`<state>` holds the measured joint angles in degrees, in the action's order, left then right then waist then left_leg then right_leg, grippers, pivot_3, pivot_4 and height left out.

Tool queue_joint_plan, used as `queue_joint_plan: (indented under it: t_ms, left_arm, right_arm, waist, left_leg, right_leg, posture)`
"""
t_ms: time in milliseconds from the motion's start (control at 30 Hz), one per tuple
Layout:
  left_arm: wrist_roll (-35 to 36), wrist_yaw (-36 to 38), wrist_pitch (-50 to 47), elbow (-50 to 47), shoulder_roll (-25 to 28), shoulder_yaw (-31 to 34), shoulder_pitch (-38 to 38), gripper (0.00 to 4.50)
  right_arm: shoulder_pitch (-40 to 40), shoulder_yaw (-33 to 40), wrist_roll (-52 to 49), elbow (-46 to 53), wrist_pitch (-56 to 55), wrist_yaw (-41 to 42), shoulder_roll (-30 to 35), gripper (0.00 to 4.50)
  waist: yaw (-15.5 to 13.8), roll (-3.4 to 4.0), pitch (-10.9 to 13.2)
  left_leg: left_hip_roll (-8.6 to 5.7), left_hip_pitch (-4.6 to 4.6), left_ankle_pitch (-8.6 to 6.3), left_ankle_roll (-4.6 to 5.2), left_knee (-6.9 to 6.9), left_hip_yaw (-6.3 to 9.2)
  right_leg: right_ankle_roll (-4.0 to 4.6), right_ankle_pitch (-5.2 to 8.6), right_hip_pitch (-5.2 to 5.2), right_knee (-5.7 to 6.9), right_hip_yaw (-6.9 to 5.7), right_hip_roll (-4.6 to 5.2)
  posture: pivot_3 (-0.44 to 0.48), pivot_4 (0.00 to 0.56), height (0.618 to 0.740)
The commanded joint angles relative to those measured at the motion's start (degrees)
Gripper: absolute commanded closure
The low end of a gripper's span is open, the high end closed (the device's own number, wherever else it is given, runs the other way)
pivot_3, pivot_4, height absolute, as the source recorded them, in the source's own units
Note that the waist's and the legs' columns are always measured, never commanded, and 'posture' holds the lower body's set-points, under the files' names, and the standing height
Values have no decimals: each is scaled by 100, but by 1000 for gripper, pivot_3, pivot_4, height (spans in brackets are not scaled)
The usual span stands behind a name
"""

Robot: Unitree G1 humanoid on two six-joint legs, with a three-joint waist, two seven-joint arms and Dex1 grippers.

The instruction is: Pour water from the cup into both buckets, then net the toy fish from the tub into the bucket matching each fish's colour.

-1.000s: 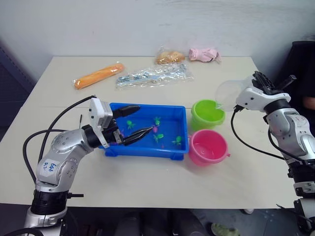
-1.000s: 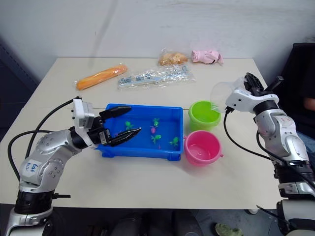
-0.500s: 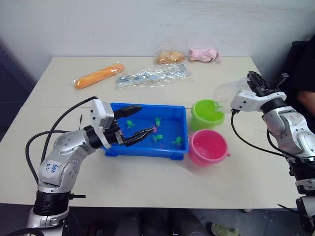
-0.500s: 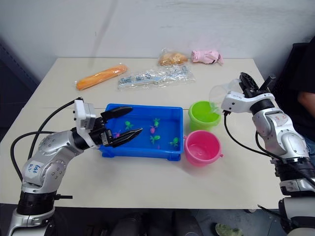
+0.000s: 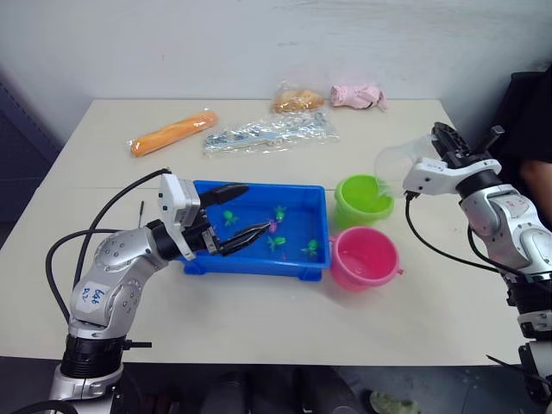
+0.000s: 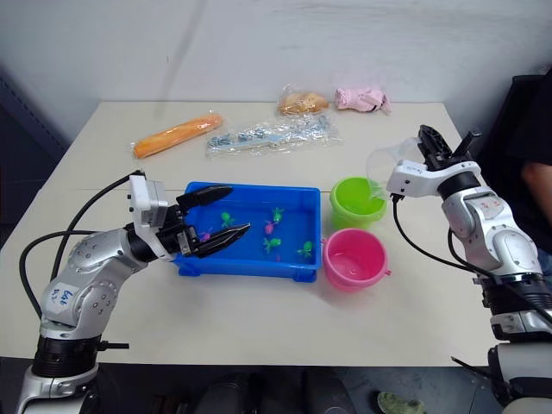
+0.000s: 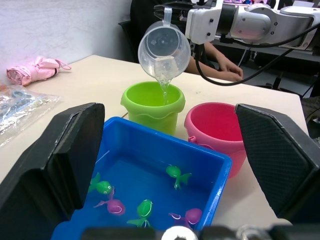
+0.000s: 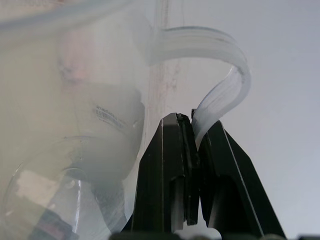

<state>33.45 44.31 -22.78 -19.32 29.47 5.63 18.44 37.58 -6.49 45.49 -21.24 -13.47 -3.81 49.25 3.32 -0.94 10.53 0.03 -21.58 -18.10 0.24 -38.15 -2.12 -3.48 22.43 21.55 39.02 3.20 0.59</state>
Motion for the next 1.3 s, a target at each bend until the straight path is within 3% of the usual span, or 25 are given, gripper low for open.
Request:
queue_joint_plan:
  t_ms: [33,633,1067,1300]
  left_arm:
    - [-12,24,124,-67,-10,21,0,0]
    - [3,61,102,-41,16,40,30,0]
    - [189,251,-82,-3,85,62,71,0]
    - [497,715,-396,-117,244,-66,176,0]
  right_arm:
    - [204,19,61,-31,-74,-215,163,4477]
    - [252,-55,-115,-295,-190,-256,65,4477]
    - [-322,839,-2306,215,85,949,-384,4477]
    - [-754,2017,-4635,685,1522,2223,-925,4477]
  waist:
    - [-1,0,0]
    - [10,0,0]
    - [-9,0,0]
    - [-9,0,0]
  left_leg:
    - [0,0,0,0,0,0]
    - [0,0,1,0,-1,-1]
    - [0,1,3,0,-3,0]
    - [0,2,3,1,-4,0]
  right_leg:
    - [0,0,0,0,0,0]
    - [0,0,0,2,0,0]
    - [0,0,-3,3,0,0]
    - [0,0,-5,6,-1,-1]
  posture:
    - [0,150,740]
    - [0,150,740]
    - [0,150,740]
    - [0,150,740]
